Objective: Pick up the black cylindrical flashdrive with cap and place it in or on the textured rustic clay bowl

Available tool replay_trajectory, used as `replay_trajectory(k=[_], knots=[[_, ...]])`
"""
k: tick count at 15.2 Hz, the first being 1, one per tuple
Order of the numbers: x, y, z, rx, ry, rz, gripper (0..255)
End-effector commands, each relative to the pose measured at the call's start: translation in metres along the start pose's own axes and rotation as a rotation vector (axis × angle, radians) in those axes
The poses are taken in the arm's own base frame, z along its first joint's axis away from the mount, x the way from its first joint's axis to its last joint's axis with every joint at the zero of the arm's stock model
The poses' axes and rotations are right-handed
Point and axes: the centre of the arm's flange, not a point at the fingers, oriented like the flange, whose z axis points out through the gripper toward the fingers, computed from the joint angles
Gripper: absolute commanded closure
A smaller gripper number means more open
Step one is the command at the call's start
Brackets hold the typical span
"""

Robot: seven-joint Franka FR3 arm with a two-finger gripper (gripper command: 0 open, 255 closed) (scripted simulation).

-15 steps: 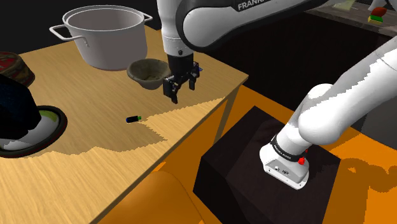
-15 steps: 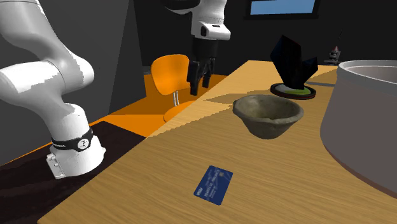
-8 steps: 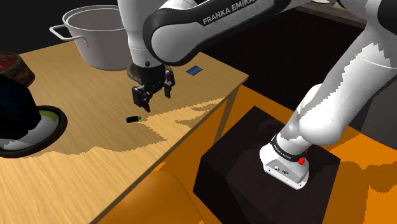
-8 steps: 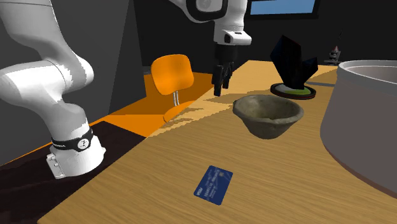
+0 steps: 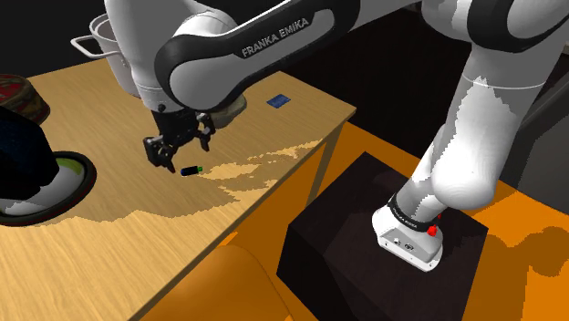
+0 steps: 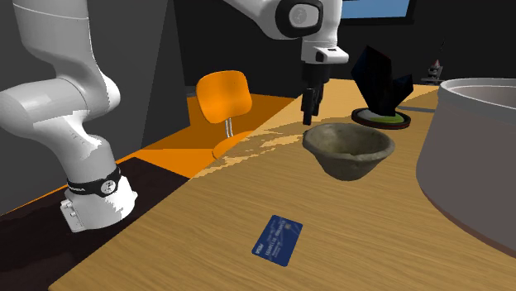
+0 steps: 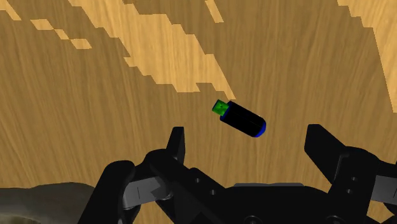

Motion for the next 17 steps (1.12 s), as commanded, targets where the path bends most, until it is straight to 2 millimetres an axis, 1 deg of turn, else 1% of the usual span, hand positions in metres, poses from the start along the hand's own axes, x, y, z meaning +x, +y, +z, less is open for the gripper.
replay_trajectory(k=[1,5,6,14,15,17], knots=[[0.001,-0.003,0.007,0.001,0.003,0.001,0],[0.002,-0.003,0.029,0.001,0.003,0.001,0],[0.002,-0.003,0.037,0.001,0.003,0.001,0],[0.002,-0.003,0.037,0.001,0.002,0.001,0],[0.002,-0.003,0.037,0.001,0.002,0.001,255],[0.002,-0.003,0.037,0.001,0.002,0.001,255]])
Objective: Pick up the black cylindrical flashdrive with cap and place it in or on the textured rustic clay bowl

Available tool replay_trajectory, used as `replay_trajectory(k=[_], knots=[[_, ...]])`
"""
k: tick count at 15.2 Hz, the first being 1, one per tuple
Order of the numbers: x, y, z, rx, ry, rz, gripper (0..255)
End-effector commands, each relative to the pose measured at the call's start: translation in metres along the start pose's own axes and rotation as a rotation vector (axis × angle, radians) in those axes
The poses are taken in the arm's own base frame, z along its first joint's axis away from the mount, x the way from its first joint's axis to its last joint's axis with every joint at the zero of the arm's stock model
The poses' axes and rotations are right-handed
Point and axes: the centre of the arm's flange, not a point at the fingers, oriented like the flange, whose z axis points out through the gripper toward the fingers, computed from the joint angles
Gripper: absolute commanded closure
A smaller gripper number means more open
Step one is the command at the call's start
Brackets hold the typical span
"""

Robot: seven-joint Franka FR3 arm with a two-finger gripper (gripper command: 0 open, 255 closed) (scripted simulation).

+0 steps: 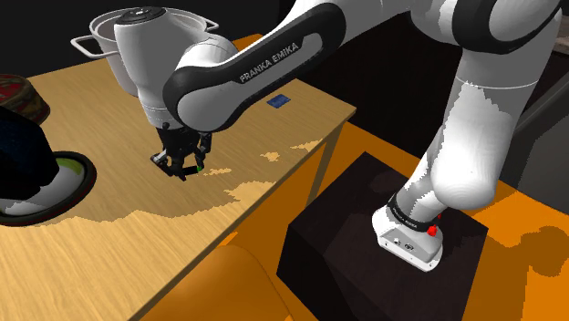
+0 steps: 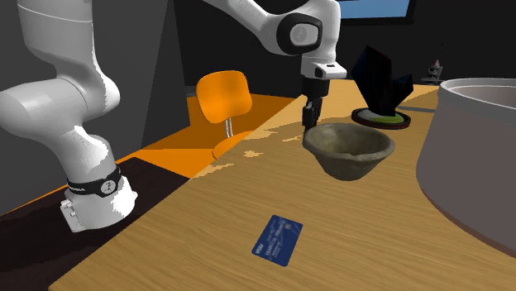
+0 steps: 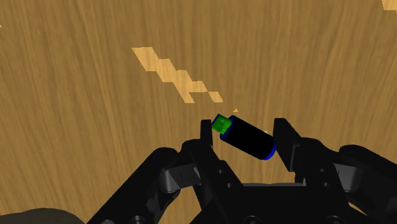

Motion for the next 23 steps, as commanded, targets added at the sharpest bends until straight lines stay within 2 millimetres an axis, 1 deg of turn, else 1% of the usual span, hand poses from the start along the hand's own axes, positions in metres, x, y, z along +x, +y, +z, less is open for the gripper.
replay_trajectory(k=[1,7,23], knots=[[0.0,0.0,0.0,0.0,0.0,0.0,255],[0.0,0.0,0.0,0.0,0.0,0.0,255],[0.0,0.0,-0.084,0.0,0.0,0.0,255]])
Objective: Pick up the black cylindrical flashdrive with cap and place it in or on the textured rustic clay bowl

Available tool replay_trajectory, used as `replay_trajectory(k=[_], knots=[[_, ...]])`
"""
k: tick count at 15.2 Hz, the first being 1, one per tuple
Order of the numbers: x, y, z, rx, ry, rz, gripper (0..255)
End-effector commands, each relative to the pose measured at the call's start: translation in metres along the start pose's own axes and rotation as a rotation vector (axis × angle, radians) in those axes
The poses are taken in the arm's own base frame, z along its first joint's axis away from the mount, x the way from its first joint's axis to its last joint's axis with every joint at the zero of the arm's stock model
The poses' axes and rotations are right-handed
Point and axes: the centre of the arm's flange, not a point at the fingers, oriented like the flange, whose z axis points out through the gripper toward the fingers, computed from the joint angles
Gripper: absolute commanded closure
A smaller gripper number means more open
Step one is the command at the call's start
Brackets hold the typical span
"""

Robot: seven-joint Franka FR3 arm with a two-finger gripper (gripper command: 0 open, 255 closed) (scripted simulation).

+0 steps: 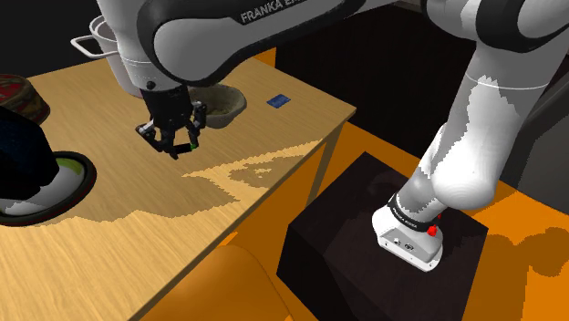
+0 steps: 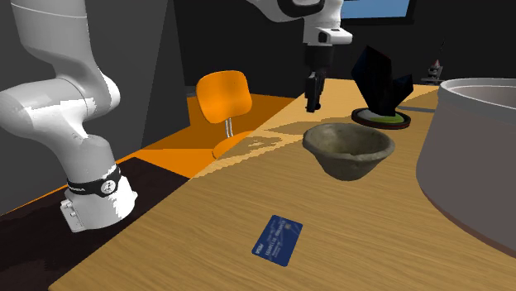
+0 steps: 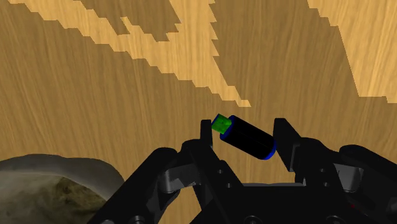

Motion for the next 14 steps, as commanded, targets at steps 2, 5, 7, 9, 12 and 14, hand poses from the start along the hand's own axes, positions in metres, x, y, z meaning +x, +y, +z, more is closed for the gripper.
replay_trajectory(k=[2,5,7,9,12,14], knots=[[0.0,0.0,-0.016,0.0,0.0,0.0,255],[0.0,0.0,-0.031,0.0,0.0,0.0,255],[0.0,0.001,-0.042,0.0,0.0,0.0,255],[0.0,0.001,-0.053,0.0,0.0,0.0,255],[0.0,0.001,-0.068,0.0,0.0,0.0,255],[0.0,0.001,-0.079,0.0,0.0,0.0,255]])
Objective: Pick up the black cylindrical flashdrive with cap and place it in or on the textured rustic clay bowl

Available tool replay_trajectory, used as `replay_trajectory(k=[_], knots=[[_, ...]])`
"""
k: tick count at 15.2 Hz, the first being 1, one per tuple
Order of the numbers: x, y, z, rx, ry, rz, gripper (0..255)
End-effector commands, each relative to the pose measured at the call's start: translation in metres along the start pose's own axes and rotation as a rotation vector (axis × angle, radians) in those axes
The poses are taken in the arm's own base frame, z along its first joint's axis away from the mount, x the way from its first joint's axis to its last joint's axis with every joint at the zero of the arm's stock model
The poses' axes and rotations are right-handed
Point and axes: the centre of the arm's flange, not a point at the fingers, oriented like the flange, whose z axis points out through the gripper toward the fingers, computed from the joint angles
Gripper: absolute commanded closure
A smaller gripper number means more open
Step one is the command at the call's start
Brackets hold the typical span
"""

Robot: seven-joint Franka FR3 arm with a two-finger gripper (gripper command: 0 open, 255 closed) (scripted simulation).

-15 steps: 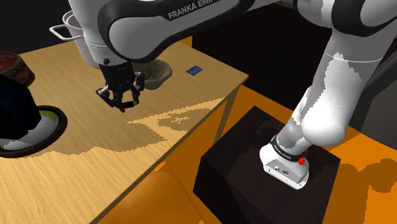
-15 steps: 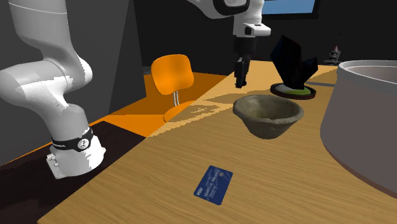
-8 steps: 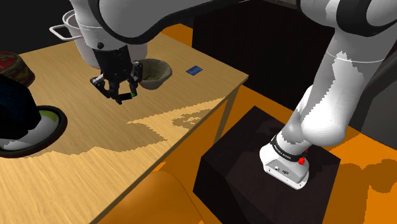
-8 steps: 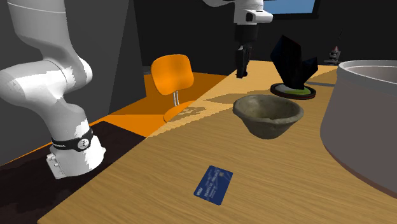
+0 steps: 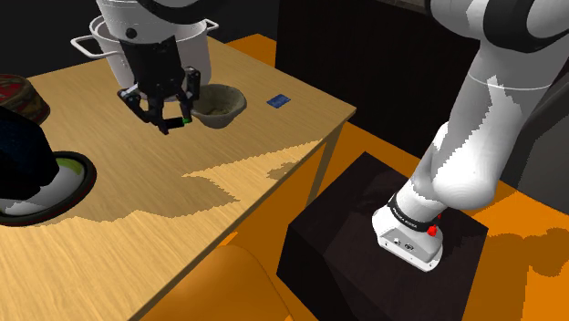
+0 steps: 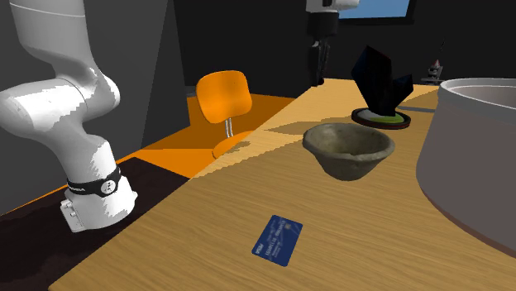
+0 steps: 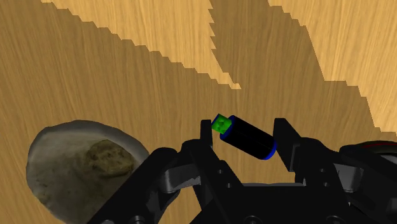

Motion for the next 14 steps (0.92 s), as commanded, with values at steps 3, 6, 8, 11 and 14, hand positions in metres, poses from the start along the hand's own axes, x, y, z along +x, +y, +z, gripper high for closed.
replay_trajectory(k=[3,6,8,11,14], knots=[[-0.001,0.001,-0.018,0.0,0.0,0.0,255],[0.022,0.033,-0.019,0.0,0.0,0.0,255],[0.038,0.054,-0.02,0.0,0.0,0.0,255],[0.061,0.086,-0.021,0.0,0.0,0.0,255],[0.084,0.119,-0.022,0.0,0.0,0.0,255]])
